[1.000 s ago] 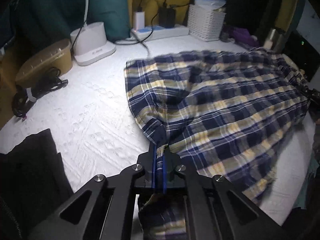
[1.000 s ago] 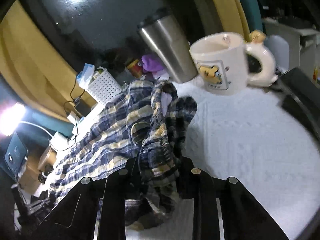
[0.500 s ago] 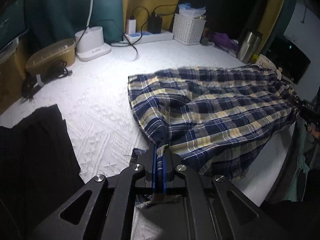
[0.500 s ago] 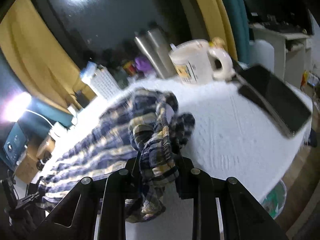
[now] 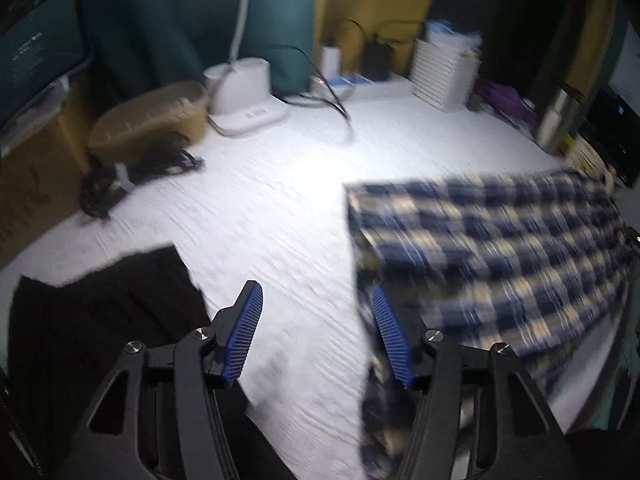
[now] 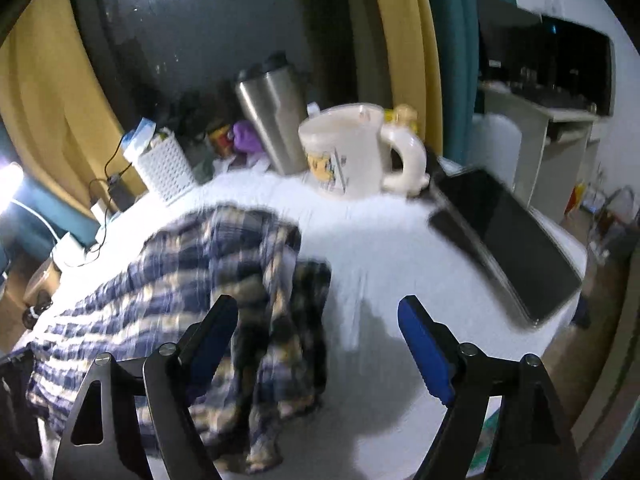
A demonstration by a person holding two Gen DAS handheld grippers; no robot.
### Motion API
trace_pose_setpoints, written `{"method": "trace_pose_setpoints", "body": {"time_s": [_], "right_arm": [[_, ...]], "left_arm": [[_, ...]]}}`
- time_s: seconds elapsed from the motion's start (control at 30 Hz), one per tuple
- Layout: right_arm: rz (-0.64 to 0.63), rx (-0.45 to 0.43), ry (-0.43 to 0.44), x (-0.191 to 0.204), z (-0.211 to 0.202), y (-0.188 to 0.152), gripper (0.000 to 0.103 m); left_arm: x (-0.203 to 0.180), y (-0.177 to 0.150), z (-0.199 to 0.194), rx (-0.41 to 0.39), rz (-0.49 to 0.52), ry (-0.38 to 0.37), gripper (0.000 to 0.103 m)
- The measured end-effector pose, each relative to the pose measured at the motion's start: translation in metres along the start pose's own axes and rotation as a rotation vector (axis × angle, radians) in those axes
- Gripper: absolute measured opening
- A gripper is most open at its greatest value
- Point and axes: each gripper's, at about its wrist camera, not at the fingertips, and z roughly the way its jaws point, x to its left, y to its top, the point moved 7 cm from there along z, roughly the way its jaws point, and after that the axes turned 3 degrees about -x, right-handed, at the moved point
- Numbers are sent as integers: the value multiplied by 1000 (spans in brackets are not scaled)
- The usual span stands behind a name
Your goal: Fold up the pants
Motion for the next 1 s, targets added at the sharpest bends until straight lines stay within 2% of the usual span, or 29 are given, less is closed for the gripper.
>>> {"method": "trace_pose_setpoints", "body": {"time_s": [0.1,0.27,0.43,0.53,0.57,0.6,0.63,0.7,0.83,0.9,1.0], "right_arm": [[-22,-34,17,8,2,19,84],[-53,-51,92,36,16,42,84],[-88,-31,148,64,39,49,84],[-79,8,167,71,63,48,83],[-77,25,168,72,70,46,81],[-78,42,172,75,79,44,79],[-85,57,171,78,86,42,79],[-101,85,149,80,98,36,79],[-107,119,124,80,117,29,76],[-108,126,112,79,122,28,64],[-89,112,110,77,125,31,59]], "left_arm": [[2,20,10,-26,9,1,58],[-8,37,47,18,9,-59,58],[-30,38,80,87,43,-119,58],[-41,38,91,101,68,-111,57],[-45,39,90,80,89,-105,53],[-49,39,90,74,111,-111,28],[-55,38,91,86,139,-117,17],[-63,39,90,81,184,-103,5],[-70,47,77,18,250,-30,4],[-68,57,69,-23,238,-17,3],[-65,75,60,-88,212,-10,3]]}}
